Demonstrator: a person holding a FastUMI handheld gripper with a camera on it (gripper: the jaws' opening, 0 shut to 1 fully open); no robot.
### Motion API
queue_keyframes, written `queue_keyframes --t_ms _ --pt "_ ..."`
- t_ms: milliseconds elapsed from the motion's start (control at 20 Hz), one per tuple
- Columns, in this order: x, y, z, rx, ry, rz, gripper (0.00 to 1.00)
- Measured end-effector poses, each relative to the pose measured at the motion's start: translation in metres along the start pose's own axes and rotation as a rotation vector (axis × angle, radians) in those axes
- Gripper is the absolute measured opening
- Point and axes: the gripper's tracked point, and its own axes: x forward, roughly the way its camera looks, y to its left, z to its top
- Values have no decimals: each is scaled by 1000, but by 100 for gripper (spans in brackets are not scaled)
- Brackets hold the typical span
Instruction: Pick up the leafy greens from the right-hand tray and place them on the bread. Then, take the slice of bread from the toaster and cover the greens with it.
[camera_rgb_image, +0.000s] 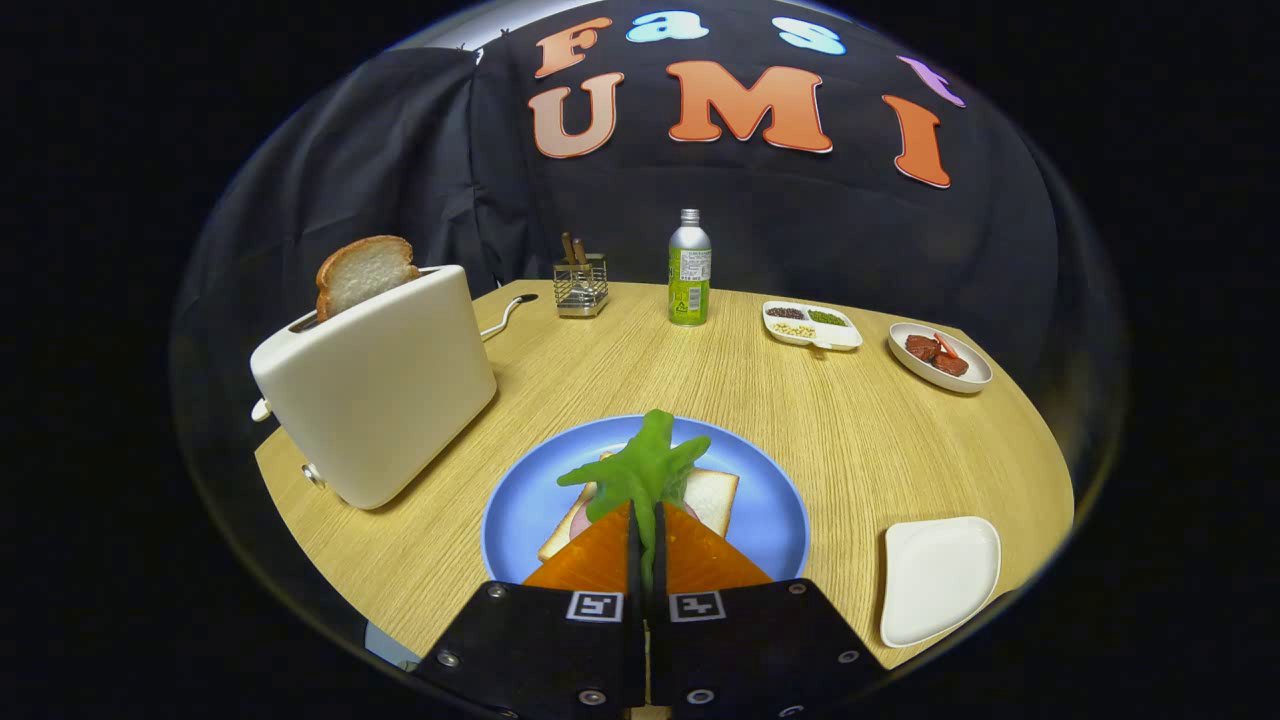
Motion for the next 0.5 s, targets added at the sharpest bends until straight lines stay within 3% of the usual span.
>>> queue_keyframes --t_ms 100,300,400,500 --pt "3 1 -3 12 6 0 3" --pt "0 -4 0 -13 -11 -28 18" --pt "-1 -4 1 -20 -17 -40 33" --pt "-3 -8 3 -19 -22 -59 60"
